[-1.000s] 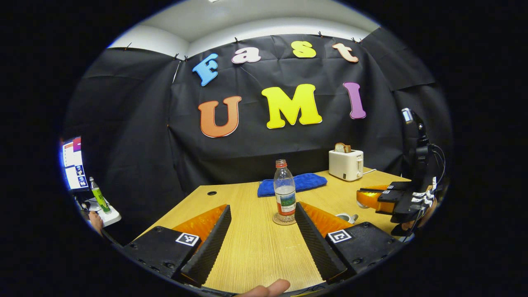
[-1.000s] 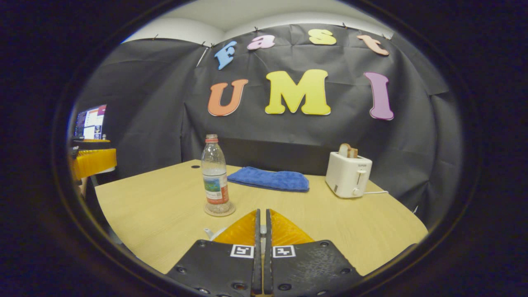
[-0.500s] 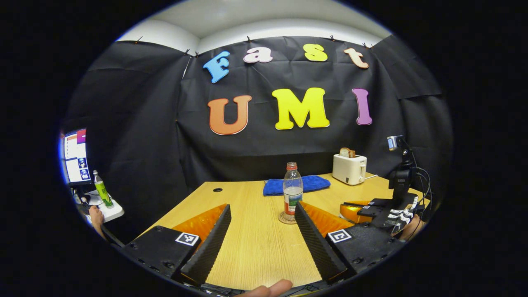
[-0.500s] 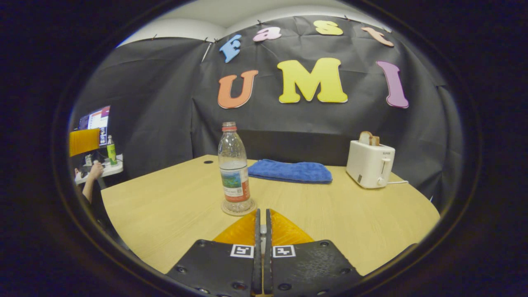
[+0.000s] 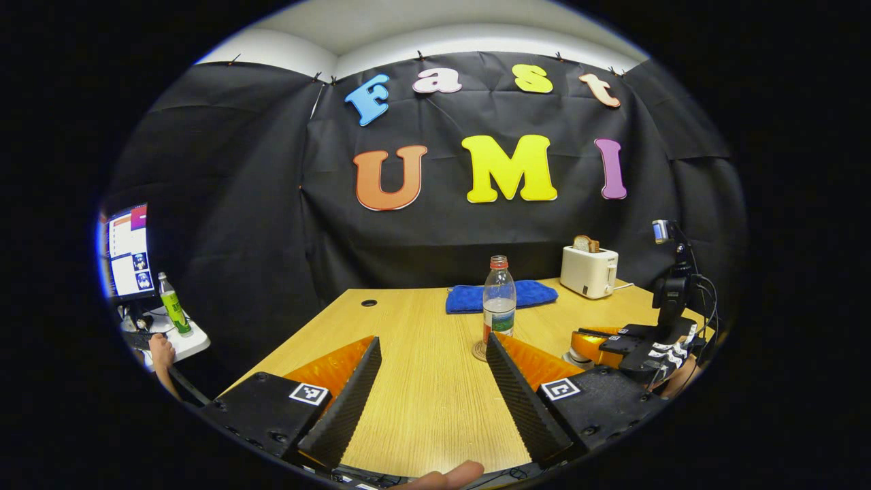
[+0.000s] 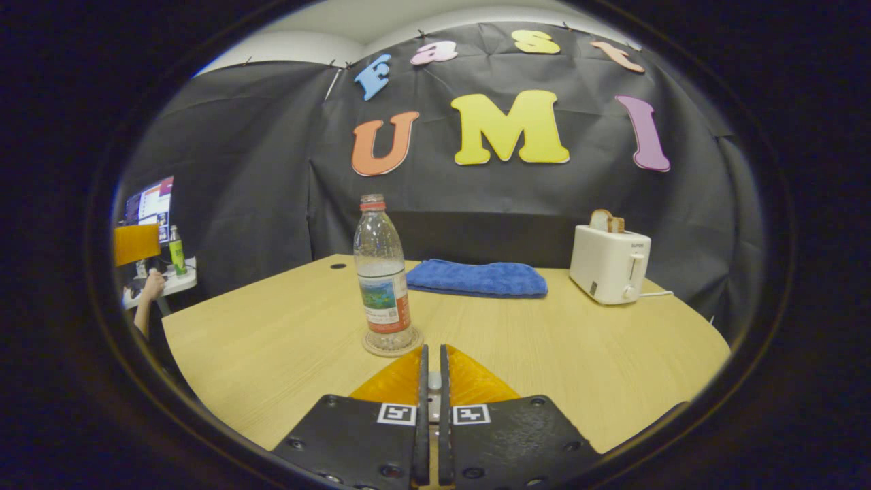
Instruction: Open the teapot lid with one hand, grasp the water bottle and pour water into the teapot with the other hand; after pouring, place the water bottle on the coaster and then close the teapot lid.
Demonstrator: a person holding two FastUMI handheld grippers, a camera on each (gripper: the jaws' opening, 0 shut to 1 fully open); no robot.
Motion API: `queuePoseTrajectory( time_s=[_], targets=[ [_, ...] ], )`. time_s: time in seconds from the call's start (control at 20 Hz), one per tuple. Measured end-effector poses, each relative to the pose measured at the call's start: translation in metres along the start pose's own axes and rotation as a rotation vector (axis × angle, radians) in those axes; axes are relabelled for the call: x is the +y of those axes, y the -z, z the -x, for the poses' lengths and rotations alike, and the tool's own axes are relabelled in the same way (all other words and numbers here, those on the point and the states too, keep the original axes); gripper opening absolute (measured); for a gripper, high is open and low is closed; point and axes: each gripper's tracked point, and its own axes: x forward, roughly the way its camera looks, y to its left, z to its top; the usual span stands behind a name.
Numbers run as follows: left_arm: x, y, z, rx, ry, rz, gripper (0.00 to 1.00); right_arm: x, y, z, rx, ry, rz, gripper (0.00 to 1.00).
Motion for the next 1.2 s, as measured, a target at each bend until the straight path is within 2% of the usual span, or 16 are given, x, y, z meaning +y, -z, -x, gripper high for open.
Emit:
queuePoseTrajectory(
  time_s=[0.6, 0.65, 0.75, 0.9, 1.0, 1.05, 1.1, 1.2],
  targets=[
    [0.0, 0.001, 0.0, 0.005, -0.002, 0.008, 0.97, -0.012, -0.013, 0.029, -0.024, 0.019, -0.015, 0.07],
    [-0.002, 0.0, 0.001, 0.009, 0.007, 0.017, 0.97, -0.012, -0.014, 0.034, -0.015, 0.019, -0.032, 0.18],
    [-0.007, -0.004, 0.005, -0.002, 0.029, 0.038, 0.97, -0.017, -0.023, 0.049, -0.021, 0.037, -0.044, 0.2],
    [-0.004, -0.01, 0.01, -0.017, 0.022, 0.048, 0.98, -0.033, -0.034, 0.068, -0.04, 0.102, -0.025, 0.33],
    [-0.004, -0.012, 0.014, -0.019, 0.023, 0.055, 0.98, -0.038, -0.039, 0.085, -0.054, 0.116, -0.02, 0.43],
    [-0.005, -0.015, 0.017, -0.023, 0.02, 0.06, 0.96, -0.04, -0.044, 0.093, -0.067, 0.113, -0.027, 0.6],
    [-0.005, -0.017, 0.018, -0.025, 0.017, 0.063, 0.99, -0.046, -0.047, 0.101, -0.078, 0.121, -0.035, 0.68],
    [-0.004, -0.021, 0.021, -0.034, 0.004, 0.058, 0.99, -0.057, -0.055, 0.117, -0.104, 0.137, -0.054, 0.78]
  ],
)
